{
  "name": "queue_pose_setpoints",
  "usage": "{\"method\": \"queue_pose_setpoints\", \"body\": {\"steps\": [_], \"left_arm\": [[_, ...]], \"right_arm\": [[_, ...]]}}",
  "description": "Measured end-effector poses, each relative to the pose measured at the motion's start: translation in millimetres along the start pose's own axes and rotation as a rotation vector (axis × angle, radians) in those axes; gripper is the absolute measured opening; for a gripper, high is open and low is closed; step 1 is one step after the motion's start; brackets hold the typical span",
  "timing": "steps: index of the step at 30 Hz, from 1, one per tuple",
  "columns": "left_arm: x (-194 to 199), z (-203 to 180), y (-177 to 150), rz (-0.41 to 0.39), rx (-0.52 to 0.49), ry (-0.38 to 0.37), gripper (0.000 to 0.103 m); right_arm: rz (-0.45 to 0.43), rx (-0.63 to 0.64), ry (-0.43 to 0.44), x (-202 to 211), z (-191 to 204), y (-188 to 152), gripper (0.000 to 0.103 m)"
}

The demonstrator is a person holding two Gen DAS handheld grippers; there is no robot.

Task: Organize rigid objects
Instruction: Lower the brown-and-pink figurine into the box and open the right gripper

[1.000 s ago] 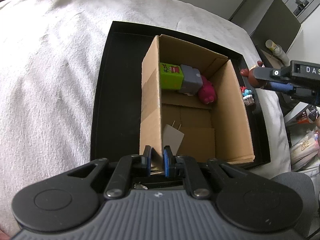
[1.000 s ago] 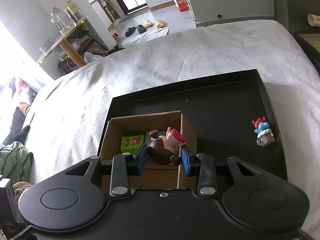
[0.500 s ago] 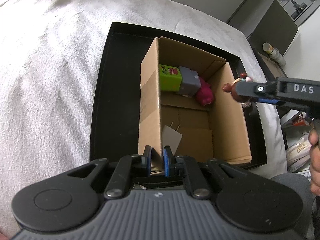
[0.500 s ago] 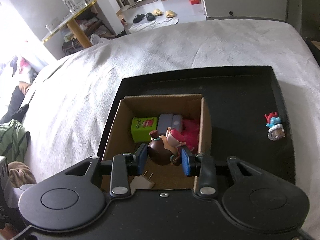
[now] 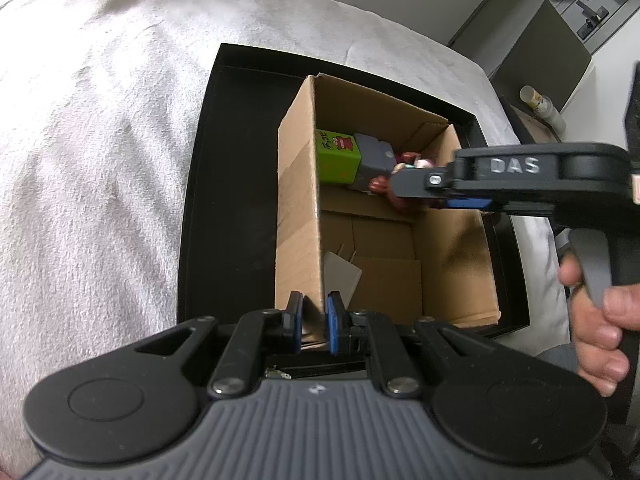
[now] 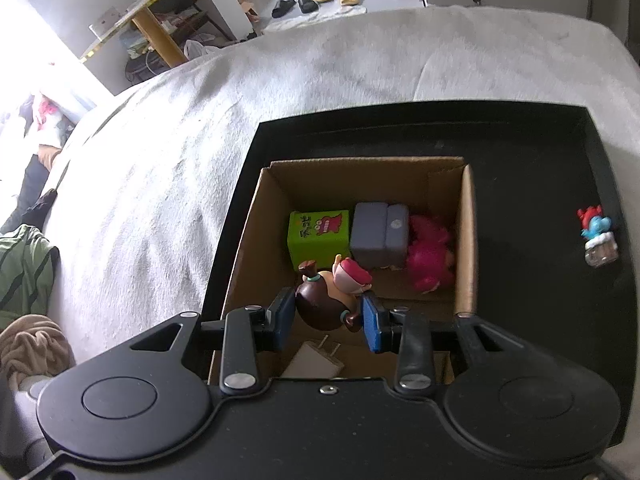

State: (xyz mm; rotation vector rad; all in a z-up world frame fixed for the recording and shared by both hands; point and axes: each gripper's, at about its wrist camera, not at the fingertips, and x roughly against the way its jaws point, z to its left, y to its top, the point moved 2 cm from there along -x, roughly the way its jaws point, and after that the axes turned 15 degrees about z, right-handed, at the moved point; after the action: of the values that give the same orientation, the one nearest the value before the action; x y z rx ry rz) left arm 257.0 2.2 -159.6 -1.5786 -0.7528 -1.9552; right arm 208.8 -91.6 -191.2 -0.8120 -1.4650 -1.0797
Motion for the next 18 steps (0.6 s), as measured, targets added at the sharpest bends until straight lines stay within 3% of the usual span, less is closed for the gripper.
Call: {"method": "queue_pose_setpoints", "body": {"steps": [12,18], "left_arm": [[-1,0,2,0.005,0.001,0.0,0.011],[-2,0,3,0.012,0.005,0.005,0.011]], "right_arm": [[0.079,-0.04,0.072,-30,11,6,0.037],[0.066,-0.061,0.077,-18,-1,0,0.037]]}}
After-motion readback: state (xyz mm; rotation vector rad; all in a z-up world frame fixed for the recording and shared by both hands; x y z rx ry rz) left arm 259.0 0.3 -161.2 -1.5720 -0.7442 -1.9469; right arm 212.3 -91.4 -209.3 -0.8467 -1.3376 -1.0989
